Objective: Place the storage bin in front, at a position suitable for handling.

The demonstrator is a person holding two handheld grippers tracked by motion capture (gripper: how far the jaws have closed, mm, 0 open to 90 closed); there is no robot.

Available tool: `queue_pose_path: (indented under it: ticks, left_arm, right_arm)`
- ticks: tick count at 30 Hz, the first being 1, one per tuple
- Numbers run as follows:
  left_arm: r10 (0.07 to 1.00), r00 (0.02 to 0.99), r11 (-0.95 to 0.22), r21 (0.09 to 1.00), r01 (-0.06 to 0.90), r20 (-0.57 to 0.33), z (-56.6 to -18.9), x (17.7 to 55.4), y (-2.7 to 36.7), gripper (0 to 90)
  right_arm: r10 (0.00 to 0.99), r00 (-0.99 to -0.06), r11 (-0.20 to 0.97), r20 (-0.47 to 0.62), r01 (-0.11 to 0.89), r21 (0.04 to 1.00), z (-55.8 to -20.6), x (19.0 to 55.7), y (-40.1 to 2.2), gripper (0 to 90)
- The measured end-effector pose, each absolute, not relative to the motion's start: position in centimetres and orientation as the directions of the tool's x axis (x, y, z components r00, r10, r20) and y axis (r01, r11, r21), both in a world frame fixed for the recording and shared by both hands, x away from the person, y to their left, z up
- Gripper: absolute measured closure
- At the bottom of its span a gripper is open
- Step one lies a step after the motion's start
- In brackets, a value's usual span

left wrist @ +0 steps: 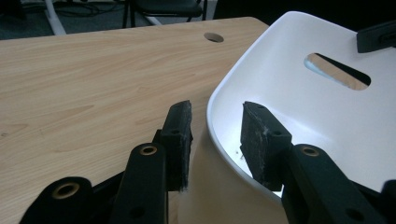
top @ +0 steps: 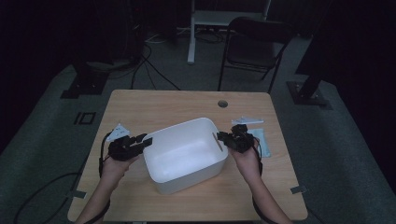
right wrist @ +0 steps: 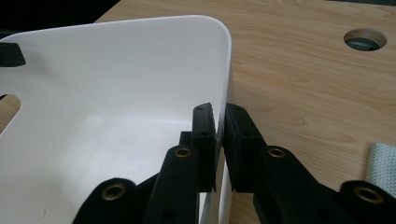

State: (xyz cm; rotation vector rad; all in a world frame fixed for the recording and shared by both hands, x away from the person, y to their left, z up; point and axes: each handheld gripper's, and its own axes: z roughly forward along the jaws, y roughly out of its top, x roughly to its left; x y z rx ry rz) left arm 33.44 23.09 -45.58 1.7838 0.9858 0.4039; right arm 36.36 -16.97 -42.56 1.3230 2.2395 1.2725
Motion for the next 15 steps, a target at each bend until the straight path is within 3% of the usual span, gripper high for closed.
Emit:
queue_pose_path:
  ticks: [6, 15]
  left_arm:
    - [0.799, 0.593, -0.181, 0.9, 0.397, -0.101, -45.4, 33.7, 22.4, 80.0]
    - [0.785, 0.612, -0.171, 0.917, 0.36, -0.094, -45.8, 34.1, 22.4, 80.9]
  right_arm:
    - [0.804, -0.556, 0.206, 0.211, 0.592, 0.779, -42.5, 35.9, -17.0, 82.8]
    - [0.806, -0.551, 0.194, 0.215, 0.591, 0.783, -42.7, 34.1, -17.1, 80.4]
